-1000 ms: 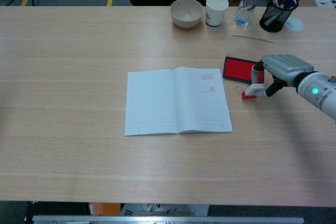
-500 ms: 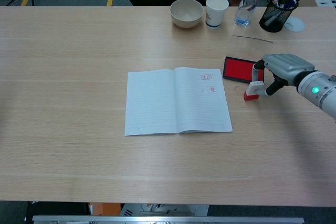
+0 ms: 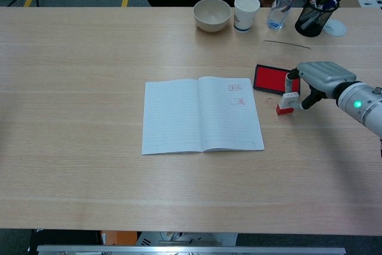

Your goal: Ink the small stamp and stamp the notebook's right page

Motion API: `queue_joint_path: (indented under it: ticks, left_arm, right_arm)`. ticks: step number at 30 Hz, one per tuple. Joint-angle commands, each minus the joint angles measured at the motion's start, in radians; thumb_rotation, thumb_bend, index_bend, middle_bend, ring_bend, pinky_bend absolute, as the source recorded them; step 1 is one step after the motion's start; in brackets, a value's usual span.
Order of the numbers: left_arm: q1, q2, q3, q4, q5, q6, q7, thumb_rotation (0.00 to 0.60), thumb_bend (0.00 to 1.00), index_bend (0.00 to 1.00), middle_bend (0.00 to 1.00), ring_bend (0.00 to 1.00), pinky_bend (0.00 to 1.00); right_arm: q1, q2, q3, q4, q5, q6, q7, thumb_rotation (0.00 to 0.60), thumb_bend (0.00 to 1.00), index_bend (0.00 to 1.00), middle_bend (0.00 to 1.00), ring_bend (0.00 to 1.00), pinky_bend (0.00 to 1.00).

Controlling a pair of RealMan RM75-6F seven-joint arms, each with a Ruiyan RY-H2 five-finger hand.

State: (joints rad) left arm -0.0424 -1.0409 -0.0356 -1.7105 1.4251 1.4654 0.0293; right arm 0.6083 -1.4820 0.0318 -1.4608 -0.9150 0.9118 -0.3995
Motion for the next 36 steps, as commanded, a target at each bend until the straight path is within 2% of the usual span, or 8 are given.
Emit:
queue_joint_path:
  ticks: [1, 27, 36]
  left_arm:
    - [0.0, 0.0, 0.0, 0.001, 0.0, 0.0, -0.001, 0.6, 0.26, 0.13, 0.13, 0.11, 0.08]
    - [0.0, -0.001, 0.003, 0.002, 0.003, -0.002, -0.002, 0.6, 0.26, 0.13, 0.13, 0.11, 0.08]
    - [-0.002, -0.001, 0.001, -0.001, 0.004, -0.003, 0.0, 0.6, 0.26, 0.13, 0.13, 0.11, 0.08]
  right_arm:
    - [-0.004, -0.007, 0.0, 0.006, -0.008, 0.004, 0.002, 0.6, 0.29, 0.54, 0.34, 0.21, 0.25]
    - [-0.038, -0.021, 0.003, 0.037, -0.088, 0.018, 0.039, 0.6, 0.28, 0.51, 0.32, 0.19, 0.22]
    - [-0.042, -0.01, 0.007, 0.025, -0.094, 0.012, 0.036, 0.6, 0.27, 0.47, 0.31, 0.16, 0.21]
